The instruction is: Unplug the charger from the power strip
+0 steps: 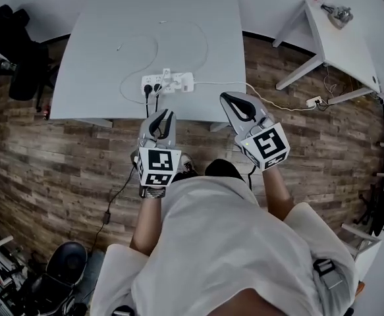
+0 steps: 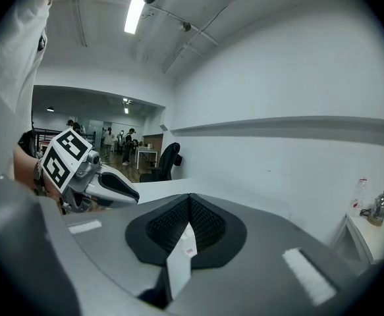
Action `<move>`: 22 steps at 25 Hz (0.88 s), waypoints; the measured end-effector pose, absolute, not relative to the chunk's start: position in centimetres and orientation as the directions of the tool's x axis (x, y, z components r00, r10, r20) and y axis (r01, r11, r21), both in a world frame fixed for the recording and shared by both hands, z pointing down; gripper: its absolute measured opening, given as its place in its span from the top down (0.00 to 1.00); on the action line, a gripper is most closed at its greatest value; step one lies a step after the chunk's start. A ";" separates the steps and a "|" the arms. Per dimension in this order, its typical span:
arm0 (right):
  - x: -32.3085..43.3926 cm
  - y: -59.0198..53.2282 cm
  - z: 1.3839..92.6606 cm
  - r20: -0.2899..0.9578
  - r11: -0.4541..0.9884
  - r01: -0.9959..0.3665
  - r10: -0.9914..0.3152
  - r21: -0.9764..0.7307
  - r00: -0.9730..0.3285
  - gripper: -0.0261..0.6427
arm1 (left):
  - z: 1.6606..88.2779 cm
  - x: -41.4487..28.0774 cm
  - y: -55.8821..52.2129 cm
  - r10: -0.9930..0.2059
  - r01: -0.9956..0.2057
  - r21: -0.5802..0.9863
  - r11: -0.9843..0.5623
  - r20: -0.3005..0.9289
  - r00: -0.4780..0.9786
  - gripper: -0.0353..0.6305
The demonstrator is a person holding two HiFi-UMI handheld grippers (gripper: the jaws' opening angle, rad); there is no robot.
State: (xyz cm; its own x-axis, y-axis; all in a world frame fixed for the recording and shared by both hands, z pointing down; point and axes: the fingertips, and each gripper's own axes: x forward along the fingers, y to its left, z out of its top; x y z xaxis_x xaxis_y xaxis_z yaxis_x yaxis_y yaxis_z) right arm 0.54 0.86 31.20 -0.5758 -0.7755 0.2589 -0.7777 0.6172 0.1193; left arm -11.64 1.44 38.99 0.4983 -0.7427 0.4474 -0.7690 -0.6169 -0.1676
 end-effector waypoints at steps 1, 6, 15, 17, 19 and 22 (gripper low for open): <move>0.7 0.4 31.5 0.268 0.615 -0.779 -0.776 0.122 -0.571 0.96 | 39.6 -11.6 1.1 -0.734 -0.766 -0.168 -0.620 0.469 0.492 0.88; 1.2 -1.2 33.2 0.311 0.631 -0.768 -0.756 0.110 -0.576 0.96 | 41.6 -11.3 0.0 -0.710 -0.775 -0.143 -0.616 0.528 0.466 0.85; 1.8 -5.4 36.0 0.360 0.719 -0.691 -0.665 0.074 -0.654 0.96 | 44.2 -9.5 -2.4 -0.694 -0.828 -0.044 -0.559 0.571 0.439 0.73; 1.9 -6.8 37.0 0.359 0.745 -0.664 -0.638 0.064 -0.681 0.96 | 44.6 -8.9 -3.4 -0.700 -0.841 -0.037 -0.540 0.575 0.424 0.73; 1.7 -8.3 38.4 0.370 0.770 -0.636 -0.608 0.057 -0.703 0.95 | 45.4 -8.5 -4.6 -0.699 -0.854 -0.027 -0.519 0.588 0.407 0.73; 1.2 -9.6 41.3 0.406 0.799 -0.600 -0.558 0.028 -0.724 0.87 | 47.5 -8.5 -5.3 -0.692 -0.881 0.003 -0.474 0.617 0.375 0.72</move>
State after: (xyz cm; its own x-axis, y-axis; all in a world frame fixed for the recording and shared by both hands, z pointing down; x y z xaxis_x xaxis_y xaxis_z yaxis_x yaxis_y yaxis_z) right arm 1.19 -9.55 41.33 -0.7239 -0.5578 0.4059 -0.6002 0.7993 0.0280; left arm -8.49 -5.29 47.48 0.3746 -0.6921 0.6169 -0.8807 -0.4736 0.0034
